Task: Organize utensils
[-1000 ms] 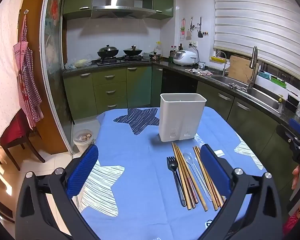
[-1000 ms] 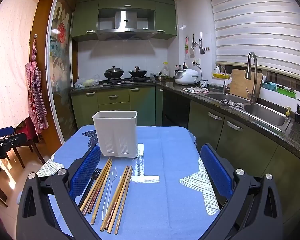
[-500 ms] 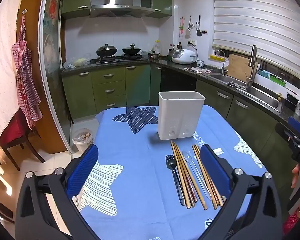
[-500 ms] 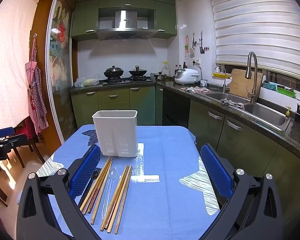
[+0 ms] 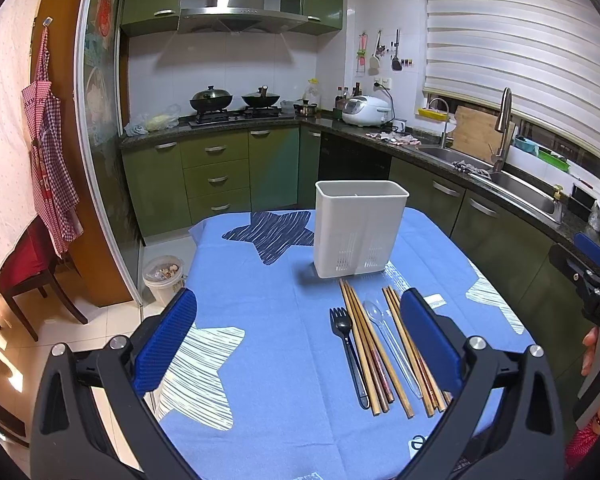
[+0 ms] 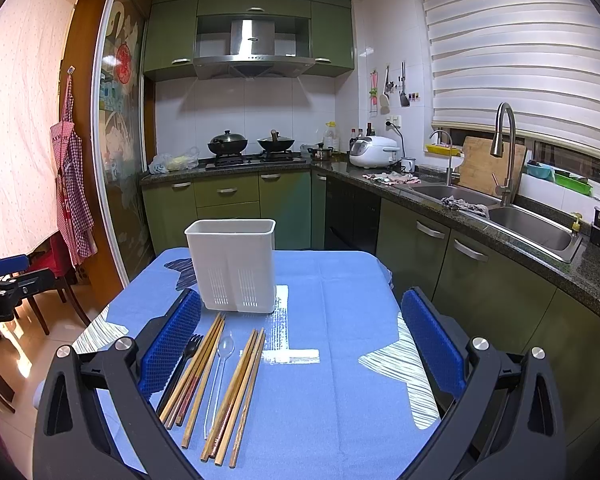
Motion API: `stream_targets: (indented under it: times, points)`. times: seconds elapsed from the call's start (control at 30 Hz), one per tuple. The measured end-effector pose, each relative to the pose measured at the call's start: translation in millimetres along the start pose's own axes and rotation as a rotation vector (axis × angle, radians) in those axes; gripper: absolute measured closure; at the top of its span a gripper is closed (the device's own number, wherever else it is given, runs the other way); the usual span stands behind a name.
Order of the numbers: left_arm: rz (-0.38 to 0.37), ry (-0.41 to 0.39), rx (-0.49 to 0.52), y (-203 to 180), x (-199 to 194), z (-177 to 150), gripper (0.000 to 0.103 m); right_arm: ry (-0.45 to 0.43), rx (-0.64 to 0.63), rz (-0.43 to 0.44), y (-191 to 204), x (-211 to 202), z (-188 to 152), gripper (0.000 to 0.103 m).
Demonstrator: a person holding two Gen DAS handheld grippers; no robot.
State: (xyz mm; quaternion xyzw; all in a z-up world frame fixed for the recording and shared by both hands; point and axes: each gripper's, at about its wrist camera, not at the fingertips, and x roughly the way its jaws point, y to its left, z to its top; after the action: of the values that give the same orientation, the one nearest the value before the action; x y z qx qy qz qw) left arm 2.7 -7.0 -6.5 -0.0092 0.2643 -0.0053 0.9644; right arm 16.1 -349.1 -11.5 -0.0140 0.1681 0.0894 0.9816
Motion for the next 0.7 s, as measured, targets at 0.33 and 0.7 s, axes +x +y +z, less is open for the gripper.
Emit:
stream_targets:
  times: [0.33,0.7]
  points:
    - [-0.001,0.002,0.001,0.1,0.8,-2.5,0.006,0.001,0.0,-0.002,-0.2,-0.6,0.3,0.004]
    - [-0.003,0.003,0.005,-2.6,3.2,-3.4,0.006,0.003,0.0,-0.001,-0.4,-0.4,0.7,0.004]
